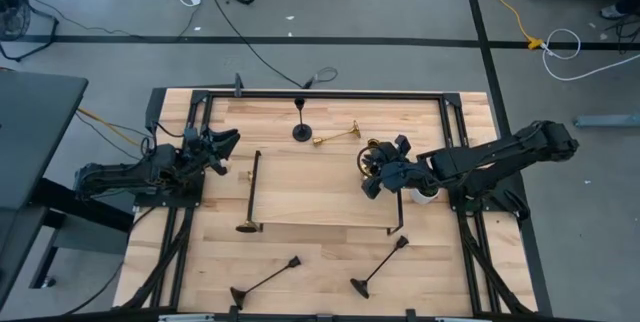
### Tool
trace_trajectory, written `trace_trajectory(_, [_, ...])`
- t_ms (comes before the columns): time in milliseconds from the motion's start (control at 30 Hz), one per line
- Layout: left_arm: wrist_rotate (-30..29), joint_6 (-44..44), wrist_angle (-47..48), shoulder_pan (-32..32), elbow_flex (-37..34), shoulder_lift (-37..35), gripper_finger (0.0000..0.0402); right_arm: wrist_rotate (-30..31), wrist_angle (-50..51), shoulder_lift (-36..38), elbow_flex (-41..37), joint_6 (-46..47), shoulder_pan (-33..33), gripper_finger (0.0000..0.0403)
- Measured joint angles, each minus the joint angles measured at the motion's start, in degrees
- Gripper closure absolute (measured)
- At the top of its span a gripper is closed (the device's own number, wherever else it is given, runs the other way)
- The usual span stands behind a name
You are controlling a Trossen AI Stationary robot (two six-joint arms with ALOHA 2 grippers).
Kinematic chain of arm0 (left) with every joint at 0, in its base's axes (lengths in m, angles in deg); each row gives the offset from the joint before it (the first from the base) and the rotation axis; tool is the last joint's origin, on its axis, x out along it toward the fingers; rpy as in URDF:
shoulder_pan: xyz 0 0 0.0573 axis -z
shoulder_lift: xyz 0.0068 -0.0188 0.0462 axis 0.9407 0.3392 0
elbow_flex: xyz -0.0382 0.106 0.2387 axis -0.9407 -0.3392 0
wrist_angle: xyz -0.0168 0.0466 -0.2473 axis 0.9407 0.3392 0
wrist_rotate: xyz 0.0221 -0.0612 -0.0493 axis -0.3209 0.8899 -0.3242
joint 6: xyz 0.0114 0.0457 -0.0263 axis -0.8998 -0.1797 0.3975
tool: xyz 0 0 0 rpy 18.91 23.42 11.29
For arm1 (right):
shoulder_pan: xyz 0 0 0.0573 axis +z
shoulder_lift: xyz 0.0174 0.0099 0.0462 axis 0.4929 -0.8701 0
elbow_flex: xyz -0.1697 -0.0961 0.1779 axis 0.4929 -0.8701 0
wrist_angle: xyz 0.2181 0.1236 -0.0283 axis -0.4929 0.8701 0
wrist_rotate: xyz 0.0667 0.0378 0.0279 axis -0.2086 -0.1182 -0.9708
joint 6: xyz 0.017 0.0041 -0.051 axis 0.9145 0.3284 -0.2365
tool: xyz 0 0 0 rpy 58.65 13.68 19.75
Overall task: Pick & Place candle stick holders
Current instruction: Put the top right golden candle holder on the shelf, then put the bottom right black candle holder on the shelf
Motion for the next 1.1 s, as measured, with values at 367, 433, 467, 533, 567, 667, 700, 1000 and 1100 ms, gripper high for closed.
trace_trajectory(367, [0.0,0.0,0.2,0.0,0.0,0.0,0.0293,-1.2,1.4,3.2,-0.2,-1.4,0.0,0.0241])
trace_trajectory(433, [0.0,0.0,0.1,0.0,0.0,0.0,0.0293,-1.5,1.3,3.8,-0.2,-1.6,0.0,0.0228])
trace_trajectory(467, [0.0,0.0,0.2,0.0,0.0,0.0,0.0293,-2.0,1.4,4.0,-0.2,-1.9,0.0,0.0223])
trace_trajectory(533, [0.0,0.0,0.2,0.0,0.0,0.0,0.0293,-3.4,1.3,4.5,-0.2,-2.7,0.0,0.0214])
trace_trajectory(567, [0.0,0.0,0.2,0.0,0.0,0.0,0.0293,-4.0,1.3,4.6,-0.2,-3.0,0.0,0.021])
trace_trajectory(667, [0.0,0.0,0.2,0.0,0.0,0.0,0.0293,-6.1,1.4,5.4,-0.2,-4.5,0.0,0.02])
trace_trajectory(700, [0.0,0.0,0.2,0.0,0.0,0.0,0.0293,-6.6,1.4,5.6,-0.2,-5.2,0.0,0.0197])
trace_trajectory(1000, [0.0,0.0,0.2,0.0,0.0,0.0,0.0293,-8.3,4.9,10.5,-0.2,-6.9,0.0,0.0174])
trace_trajectory(1100, [0.0,0.0,0.2,0.0,0.0,0.0,0.0293,-9.8,5.9,12.1,-0.2,-6.8,0.0,0.0169])
